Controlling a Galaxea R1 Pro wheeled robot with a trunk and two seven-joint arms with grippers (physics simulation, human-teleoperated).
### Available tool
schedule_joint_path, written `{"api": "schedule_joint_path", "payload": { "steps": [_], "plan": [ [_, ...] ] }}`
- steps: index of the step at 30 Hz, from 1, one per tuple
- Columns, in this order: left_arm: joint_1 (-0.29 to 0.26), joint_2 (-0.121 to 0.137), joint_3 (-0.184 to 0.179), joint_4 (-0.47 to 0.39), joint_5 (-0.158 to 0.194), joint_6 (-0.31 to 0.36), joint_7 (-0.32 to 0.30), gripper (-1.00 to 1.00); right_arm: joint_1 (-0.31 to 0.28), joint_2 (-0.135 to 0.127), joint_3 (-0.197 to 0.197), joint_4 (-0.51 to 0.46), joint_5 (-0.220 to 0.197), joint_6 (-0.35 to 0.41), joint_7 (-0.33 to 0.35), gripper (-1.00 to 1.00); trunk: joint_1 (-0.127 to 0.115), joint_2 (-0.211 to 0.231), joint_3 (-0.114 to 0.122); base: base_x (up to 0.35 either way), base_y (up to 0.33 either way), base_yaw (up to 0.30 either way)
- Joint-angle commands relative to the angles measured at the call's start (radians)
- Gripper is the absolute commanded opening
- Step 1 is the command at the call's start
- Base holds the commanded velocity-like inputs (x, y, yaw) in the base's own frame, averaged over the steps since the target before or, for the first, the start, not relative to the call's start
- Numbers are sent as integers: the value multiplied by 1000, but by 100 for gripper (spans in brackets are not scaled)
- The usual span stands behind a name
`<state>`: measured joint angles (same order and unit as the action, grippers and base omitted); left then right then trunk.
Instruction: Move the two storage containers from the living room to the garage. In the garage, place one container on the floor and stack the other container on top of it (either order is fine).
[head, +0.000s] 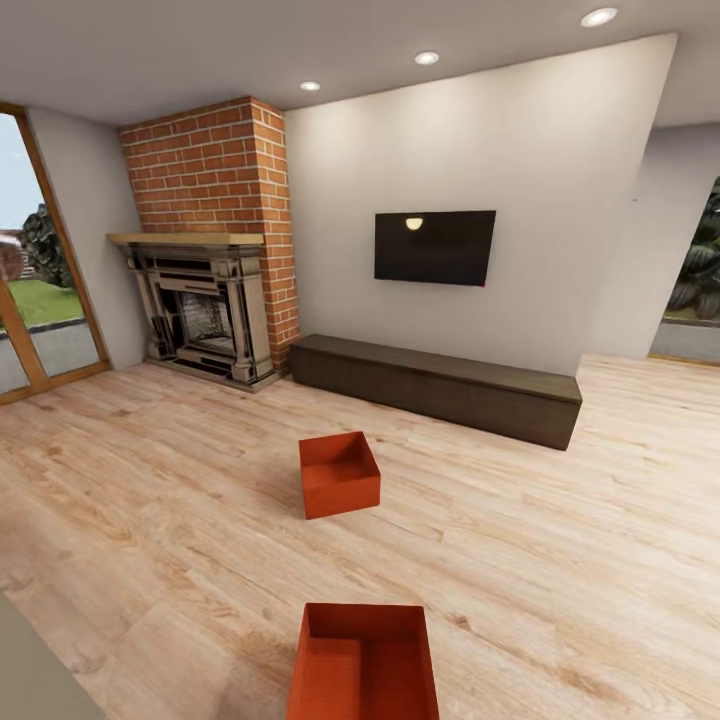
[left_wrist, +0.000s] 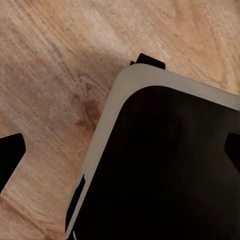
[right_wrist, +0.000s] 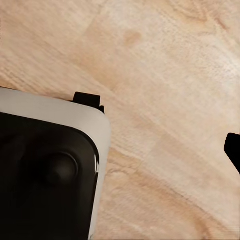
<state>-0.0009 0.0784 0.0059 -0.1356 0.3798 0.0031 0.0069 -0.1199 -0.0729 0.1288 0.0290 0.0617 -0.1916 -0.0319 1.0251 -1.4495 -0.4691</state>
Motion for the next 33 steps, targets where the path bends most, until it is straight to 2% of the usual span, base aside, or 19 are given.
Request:
{"api": "schedule_joint_path", "payload": {
  "steps": [1, 33],
  "plan": [
    [0, 0, 0, -1, 4, 0, 1, 100, -1, 0, 4, 3, 6, -4, -3, 100, 0, -1, -1, 0, 0, 0],
    [1, -8, -2, 19, -3, -2, 1, 100, -1, -1, 3, 3, 3, -8, 9, 100, 0, -1, -49, 0, 0, 61]
  ]
}}
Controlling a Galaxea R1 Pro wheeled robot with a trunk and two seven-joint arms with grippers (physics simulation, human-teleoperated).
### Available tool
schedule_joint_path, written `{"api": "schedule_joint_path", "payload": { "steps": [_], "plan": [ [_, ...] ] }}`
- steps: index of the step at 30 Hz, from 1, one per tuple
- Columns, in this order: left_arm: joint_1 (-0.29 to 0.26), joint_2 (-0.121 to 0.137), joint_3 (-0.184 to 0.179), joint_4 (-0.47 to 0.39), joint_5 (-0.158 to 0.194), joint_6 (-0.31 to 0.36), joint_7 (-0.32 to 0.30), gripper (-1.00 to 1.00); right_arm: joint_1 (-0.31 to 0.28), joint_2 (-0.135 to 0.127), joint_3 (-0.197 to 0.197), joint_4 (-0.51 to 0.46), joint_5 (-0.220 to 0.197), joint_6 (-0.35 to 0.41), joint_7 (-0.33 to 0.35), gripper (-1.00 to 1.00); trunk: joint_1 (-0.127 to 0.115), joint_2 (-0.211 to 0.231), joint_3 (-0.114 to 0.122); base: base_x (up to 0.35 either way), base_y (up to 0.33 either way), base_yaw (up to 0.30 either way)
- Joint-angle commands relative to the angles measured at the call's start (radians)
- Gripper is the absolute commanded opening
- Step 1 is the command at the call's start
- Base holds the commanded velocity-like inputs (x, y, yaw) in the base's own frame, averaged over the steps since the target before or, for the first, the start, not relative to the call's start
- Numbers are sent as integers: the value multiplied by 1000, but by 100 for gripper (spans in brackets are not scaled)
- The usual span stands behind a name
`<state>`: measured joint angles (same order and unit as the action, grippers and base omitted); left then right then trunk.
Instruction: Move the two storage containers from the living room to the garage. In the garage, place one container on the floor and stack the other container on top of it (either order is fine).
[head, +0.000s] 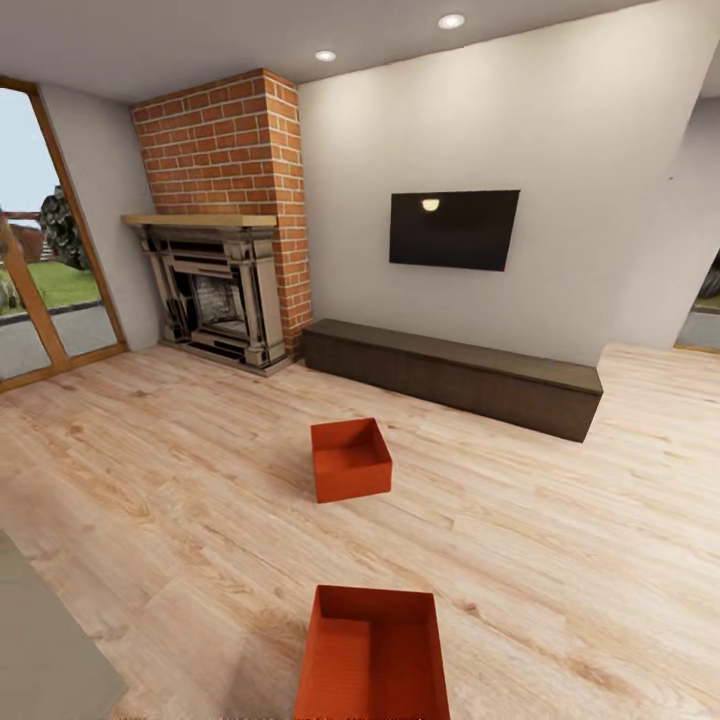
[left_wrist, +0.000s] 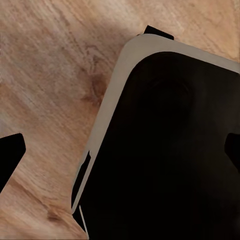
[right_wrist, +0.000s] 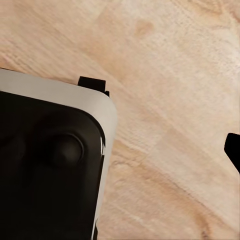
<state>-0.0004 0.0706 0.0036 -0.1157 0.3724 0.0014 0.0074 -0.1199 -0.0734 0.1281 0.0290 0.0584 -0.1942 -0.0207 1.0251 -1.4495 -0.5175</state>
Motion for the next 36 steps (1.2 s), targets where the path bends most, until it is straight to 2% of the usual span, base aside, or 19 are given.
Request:
{"api": "schedule_joint_path", "payload": {
  "steps": [1, 26, 36],
  "plan": [
    [0, 0, 0, -1, 5, 0, 1, 100, -1, 0, 4, 3, 6, -5, -2, 100, 0, 0, -3, 0, 0, 99],
    [-1, 0, -3, -1, 3, 0, 0, 100, -1, 0, 3, 3, 4, 0, -2, 100, 0, 0, -42, 0, 0, 93],
    [0, 0, -7, -1, 3, 0, 0, 100, -1, 1, 1, 3, 1, -1, -6, 100, 0, 0, -56, 0, 0, -153]
  ]
}}
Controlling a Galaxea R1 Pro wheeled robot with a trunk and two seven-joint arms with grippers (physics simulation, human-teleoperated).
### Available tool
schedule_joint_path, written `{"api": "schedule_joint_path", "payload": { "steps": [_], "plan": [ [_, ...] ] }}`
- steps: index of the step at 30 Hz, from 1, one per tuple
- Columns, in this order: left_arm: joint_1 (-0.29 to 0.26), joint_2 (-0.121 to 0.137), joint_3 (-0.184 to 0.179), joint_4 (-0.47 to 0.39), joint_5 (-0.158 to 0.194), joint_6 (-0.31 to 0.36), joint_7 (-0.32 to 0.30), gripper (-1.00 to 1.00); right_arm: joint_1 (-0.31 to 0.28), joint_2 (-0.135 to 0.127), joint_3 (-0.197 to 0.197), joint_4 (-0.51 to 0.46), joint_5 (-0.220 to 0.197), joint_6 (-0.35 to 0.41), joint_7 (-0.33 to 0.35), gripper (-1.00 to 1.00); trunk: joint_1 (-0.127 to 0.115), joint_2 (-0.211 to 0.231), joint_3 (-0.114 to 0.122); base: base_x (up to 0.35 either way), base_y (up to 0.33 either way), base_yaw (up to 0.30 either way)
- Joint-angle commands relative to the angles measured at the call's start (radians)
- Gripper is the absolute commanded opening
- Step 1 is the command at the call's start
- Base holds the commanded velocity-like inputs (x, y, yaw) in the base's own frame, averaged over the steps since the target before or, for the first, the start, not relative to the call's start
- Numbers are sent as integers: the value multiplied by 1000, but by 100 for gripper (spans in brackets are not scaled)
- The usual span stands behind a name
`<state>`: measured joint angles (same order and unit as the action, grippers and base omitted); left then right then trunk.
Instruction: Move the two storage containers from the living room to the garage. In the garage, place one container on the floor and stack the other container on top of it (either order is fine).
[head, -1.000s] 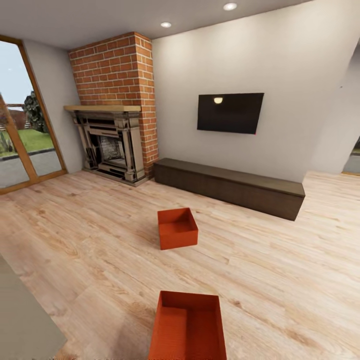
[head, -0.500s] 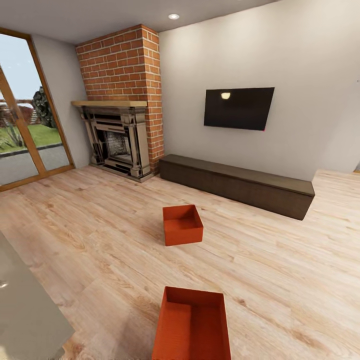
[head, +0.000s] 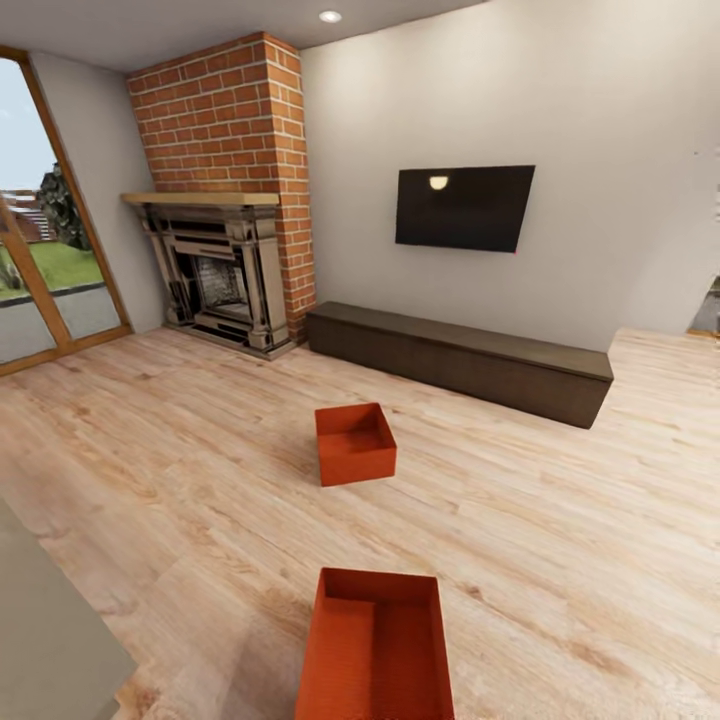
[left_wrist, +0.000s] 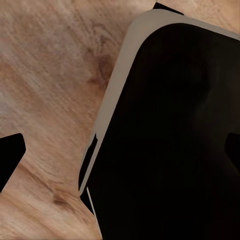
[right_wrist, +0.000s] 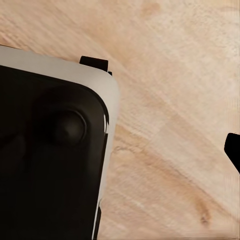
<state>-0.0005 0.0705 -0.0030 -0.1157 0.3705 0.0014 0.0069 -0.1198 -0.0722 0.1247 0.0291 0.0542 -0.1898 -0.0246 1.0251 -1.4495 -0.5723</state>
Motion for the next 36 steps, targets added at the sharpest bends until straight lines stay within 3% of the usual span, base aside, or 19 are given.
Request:
{"api": "schedule_joint_path", "payload": {
  "steps": [1, 11, 36],
  "plan": [
    [0, 0, -1, -1, 5, 0, 1, 100, -1, 0, 4, 3, 6, -5, -4, 100, 0, 0, -2, 0, 0, -166],
    [0, 0, -1, -1, 5, 0, 1, 100, -1, 0, 5, 3, 7, -4, -5, 100, 0, 0, -15, 0, 0, -110],
    [0, 0, -1, -1, 5, 0, 1, 100, -1, 0, 8, 3, 12, -5, 4, 100, 0, 0, -55, 0, 0, -5]
  ]
}}
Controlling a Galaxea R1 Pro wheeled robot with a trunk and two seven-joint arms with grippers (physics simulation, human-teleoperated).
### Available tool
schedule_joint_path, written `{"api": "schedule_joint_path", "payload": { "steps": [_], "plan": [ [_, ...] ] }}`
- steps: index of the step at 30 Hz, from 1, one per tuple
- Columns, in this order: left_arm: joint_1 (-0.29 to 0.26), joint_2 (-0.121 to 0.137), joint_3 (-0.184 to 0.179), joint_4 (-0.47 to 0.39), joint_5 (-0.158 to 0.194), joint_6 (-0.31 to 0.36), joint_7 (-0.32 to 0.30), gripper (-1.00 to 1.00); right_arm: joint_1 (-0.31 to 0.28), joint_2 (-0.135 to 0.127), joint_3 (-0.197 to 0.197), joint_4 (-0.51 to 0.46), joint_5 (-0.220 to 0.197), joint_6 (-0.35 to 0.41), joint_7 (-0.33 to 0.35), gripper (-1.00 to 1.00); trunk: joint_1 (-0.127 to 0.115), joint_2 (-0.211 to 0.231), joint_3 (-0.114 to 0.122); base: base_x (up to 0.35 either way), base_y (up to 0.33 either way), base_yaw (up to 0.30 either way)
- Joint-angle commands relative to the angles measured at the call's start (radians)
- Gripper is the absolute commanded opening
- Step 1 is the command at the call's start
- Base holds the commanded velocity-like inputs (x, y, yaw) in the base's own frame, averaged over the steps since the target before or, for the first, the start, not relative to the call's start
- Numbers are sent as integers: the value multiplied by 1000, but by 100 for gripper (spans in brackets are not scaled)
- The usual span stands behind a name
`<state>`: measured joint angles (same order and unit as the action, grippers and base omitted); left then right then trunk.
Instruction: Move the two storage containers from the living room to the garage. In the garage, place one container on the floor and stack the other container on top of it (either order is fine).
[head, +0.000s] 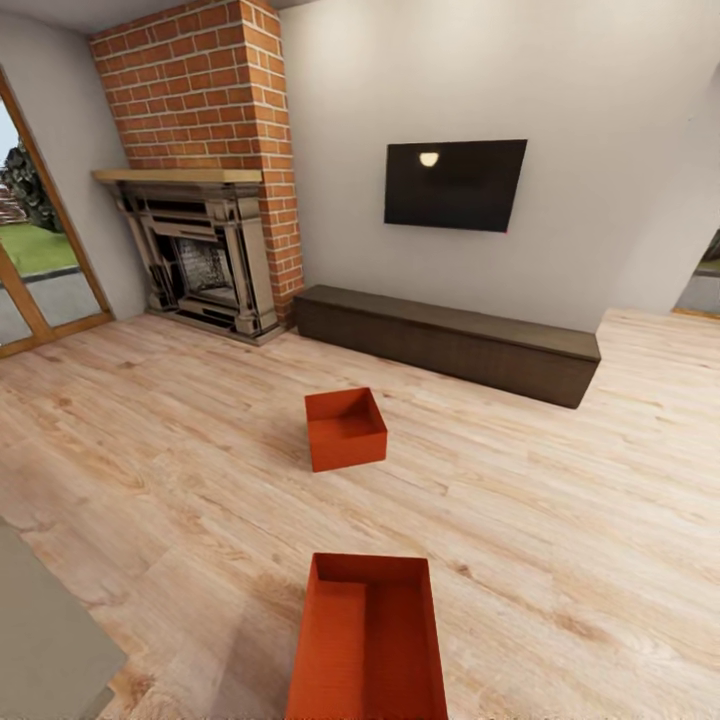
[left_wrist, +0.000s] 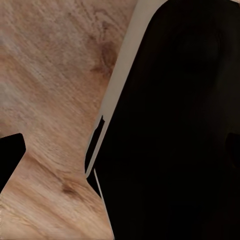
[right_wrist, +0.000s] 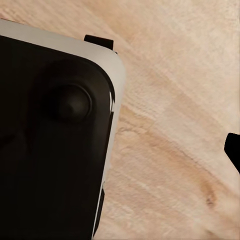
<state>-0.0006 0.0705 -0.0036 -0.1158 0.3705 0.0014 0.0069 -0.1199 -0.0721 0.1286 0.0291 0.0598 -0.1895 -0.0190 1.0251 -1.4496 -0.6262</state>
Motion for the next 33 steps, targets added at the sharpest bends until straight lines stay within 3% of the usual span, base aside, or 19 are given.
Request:
{"api": "schedule_joint_path", "payload": {
  "steps": [1, 33],
  "plan": [
    [0, 0, -1, -1, 5, 0, 1, 100, -1, 0, 4, 3, 6, -5, -2, 100, 0, 0, -2, 0, 0, -33],
    [0, 0, -1, -1, 5, 0, 1, 100, -1, 1, 3, 3, 4, -4, -3, 100, 0, 0, -50, 0, 0, -116]
  ]
}}
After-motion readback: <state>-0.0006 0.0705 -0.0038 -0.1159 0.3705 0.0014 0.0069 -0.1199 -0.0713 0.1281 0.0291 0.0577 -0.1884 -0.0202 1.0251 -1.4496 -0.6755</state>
